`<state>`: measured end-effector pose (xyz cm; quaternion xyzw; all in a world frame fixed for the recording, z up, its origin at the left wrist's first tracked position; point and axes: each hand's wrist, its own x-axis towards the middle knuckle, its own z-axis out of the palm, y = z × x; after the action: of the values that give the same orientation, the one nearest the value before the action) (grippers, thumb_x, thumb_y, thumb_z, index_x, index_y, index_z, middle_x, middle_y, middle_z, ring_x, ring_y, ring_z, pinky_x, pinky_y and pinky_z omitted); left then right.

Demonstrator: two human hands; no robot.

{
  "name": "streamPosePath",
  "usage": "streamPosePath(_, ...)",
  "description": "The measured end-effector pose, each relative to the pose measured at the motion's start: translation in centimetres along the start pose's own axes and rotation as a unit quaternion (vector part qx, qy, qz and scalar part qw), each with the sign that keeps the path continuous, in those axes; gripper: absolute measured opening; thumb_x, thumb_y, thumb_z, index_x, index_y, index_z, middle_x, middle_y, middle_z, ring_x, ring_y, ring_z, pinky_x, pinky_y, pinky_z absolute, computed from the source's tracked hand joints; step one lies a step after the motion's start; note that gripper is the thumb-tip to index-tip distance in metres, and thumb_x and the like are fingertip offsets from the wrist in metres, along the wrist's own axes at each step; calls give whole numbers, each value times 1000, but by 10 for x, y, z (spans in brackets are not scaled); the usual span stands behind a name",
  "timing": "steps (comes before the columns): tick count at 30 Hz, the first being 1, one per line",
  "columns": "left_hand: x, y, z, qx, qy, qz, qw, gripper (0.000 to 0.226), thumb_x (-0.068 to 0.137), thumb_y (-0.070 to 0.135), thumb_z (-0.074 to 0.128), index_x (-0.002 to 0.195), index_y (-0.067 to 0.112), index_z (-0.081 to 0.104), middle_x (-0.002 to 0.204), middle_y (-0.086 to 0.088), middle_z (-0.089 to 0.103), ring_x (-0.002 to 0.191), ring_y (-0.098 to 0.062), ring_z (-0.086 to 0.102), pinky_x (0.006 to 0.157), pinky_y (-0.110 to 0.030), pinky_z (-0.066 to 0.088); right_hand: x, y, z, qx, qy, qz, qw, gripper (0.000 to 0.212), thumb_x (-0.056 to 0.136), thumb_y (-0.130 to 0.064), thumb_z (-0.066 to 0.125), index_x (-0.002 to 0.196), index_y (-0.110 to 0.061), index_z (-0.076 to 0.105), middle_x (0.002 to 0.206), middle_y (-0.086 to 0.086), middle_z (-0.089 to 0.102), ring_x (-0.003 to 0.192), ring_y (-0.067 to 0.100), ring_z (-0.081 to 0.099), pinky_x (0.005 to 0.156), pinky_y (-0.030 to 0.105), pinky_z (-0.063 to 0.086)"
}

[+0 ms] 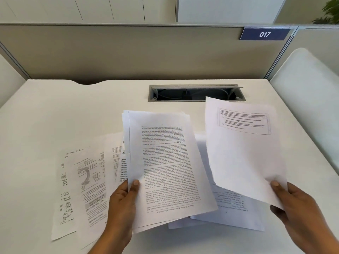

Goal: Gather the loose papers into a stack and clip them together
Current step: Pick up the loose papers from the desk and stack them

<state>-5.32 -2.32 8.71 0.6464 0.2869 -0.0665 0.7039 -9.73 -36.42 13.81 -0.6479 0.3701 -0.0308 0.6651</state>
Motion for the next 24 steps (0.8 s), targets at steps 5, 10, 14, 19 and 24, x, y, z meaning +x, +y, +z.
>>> streamPosePath(5,-6,3,9,-13,-22,5,1000,21,101,21,56,112,17,73,108,1,80,102,-21,74,86,-34,56,-8,14,31,-16,-51,-30,998,17,97,-15,56,95,-11,72,84,1,79,72,12,70,71,34,52)
streamPosePath(10,-13,4,18,-24,-39,-1,999,19,101,17,56,103,16,75,99,3,81,93,-15,77,79,-30,55,-10,32,54,-64,-98,-47,992,22,99,-14,53,102,-14,75,102,1,79,99,21,71,93,40,51)
streamPosePath(14,-19,6,24,-21,-60,0,998,21,102,21,56,105,17,76,102,1,81,99,-20,76,85,-34,57,-16,33,65,-71,-145,-29,986,25,101,-17,50,110,-19,73,110,-5,77,108,17,69,101,44,49)
streamPosePath(19,-22,10,28,-14,-64,-8,998,23,103,26,54,106,23,76,108,7,79,104,-14,73,95,-37,56,-20,31,71,-81,-148,-43,985,28,101,-11,49,117,-22,70,113,-7,76,109,13,69,102,40,49)
streamPosePath(24,-25,16,30,-49,-37,11,998,13,103,31,50,106,32,63,112,23,64,112,-4,58,100,-23,40,-23,28,72,-83,-128,-75,985,29,99,-6,51,117,-23,66,109,-6,76,103,17,71,94,38,52)
